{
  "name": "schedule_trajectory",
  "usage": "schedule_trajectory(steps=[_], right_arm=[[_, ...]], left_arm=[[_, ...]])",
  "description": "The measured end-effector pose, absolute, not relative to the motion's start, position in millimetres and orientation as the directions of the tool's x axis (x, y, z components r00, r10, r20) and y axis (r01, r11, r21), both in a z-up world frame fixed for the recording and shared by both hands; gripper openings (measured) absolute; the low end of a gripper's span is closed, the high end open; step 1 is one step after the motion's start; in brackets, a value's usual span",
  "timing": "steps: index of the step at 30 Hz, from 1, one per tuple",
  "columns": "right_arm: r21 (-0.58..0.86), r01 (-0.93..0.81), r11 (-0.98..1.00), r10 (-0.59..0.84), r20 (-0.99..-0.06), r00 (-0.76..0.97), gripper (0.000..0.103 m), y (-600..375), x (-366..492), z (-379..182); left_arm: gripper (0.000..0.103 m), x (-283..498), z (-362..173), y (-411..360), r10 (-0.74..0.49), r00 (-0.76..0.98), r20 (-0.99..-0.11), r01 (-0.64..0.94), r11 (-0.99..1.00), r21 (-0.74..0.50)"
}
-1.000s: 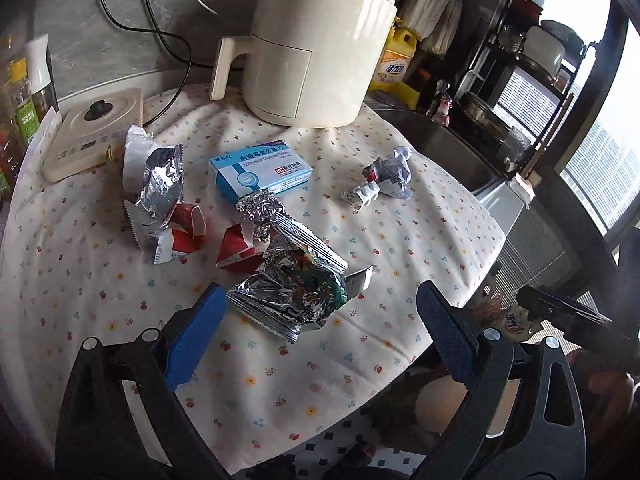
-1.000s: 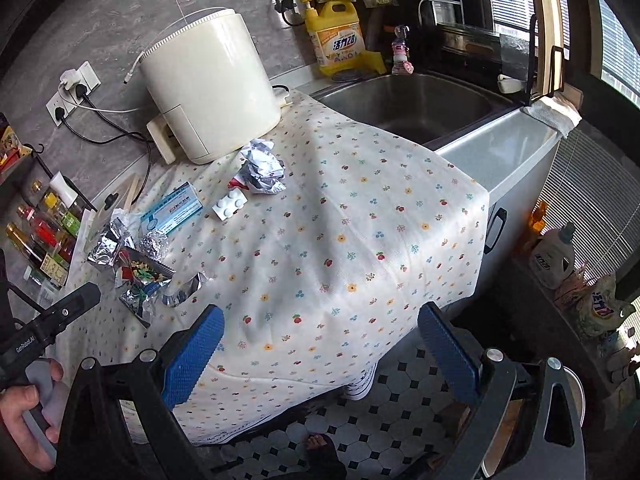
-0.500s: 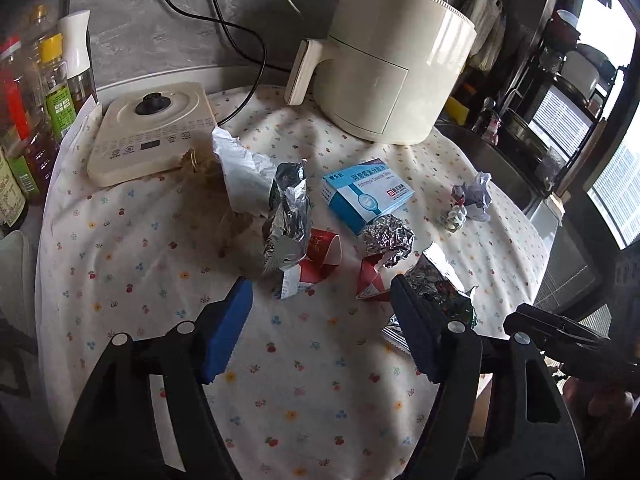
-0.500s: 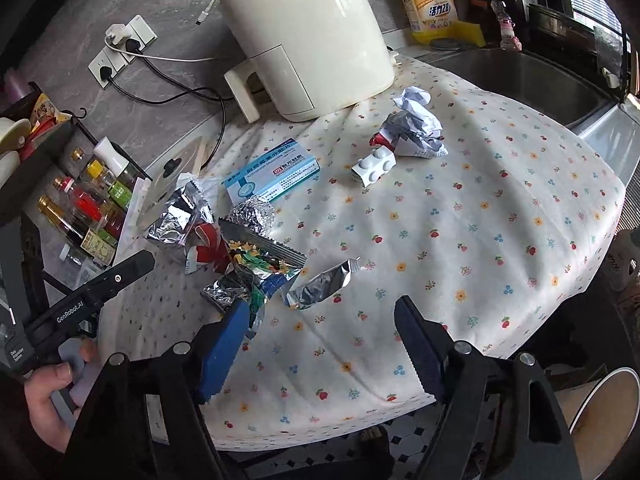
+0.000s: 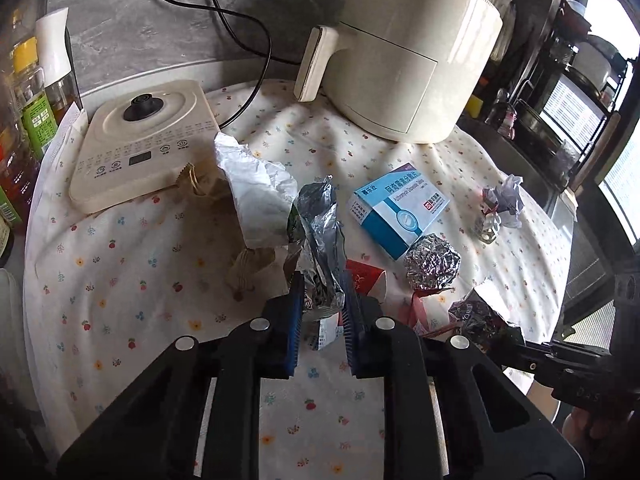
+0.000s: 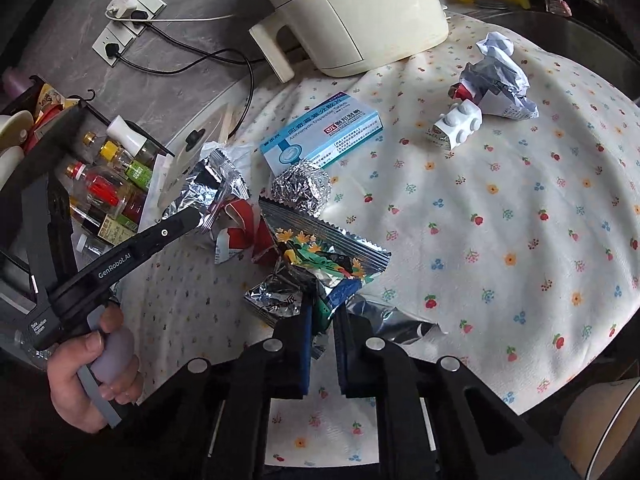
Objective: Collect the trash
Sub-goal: 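Grasp the snack bag with the right gripper while the left gripper grasps a foil wrapper, then carry snack bag and foil wrapper to the white bucket and release both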
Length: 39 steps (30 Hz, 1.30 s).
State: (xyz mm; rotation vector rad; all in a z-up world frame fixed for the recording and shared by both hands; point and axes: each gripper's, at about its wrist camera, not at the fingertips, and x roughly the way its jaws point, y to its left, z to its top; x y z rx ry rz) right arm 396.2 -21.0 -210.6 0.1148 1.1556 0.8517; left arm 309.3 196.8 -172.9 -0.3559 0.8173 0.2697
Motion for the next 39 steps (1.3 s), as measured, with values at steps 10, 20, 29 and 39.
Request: schedule_trajectory(steps=[10,20,29,39], right_arm=[[0.472,-0.564,0.678,0.658,-0.732,0.177,0.003,-50.6,401.2,-185.7],[0.442,-0.556,0.704,0.644,-0.727,0.237,0.003,-114.4,404.4,-169.0],[0.422,-0.446,0.789,0.583,-0.743,0.328,0.003,-207.9,416.4,-168.5],[0.372,-0.292,0.881,0.467,-0.779,0.418,0.003,-314.0,421.3,-178.7]], left_arm=[[0.012,295.5,-149.5,181.7,0.162,0.684,-0.711,-0.404,0.896,-0.185],[0.012,288.2,-111.5,134.3,0.173,0.729,-0.662,-0.401,0.892,-0.209],[0.012,317.9,-107.0,47.0,0.064,0.739,-0.670,-0.280,0.935,-0.220],[0.012,360.7,-114.7,-59.7,-0.084,0.713,-0.696,-0.095,0.972,-0.215]])
